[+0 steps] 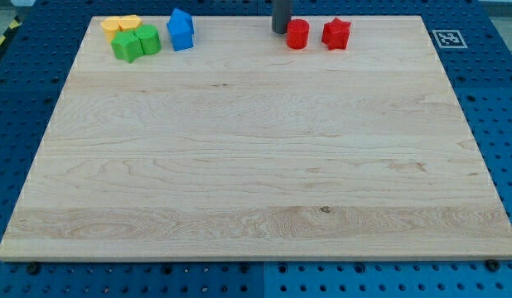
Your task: Slide the blue triangle a bit left
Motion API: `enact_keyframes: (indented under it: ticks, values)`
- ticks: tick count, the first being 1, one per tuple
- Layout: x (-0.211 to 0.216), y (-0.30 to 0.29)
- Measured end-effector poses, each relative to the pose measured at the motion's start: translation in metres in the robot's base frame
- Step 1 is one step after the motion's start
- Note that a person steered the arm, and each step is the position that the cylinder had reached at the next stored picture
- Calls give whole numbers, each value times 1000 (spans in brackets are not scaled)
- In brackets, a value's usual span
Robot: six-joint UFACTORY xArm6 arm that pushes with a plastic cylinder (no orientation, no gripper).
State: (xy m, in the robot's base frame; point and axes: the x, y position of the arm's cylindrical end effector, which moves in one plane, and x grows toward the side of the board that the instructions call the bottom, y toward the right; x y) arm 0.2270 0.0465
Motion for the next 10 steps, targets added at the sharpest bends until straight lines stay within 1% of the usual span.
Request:
enact_keyframes:
  ticks: [1,3,4,5,6,8,10]
  values:
    - [3,3]
    - [4,-30]
    - [-2,-67]
    - [-26,-94]
    - [-34,-104]
    - [-35,-169]
    - [-35,-200]
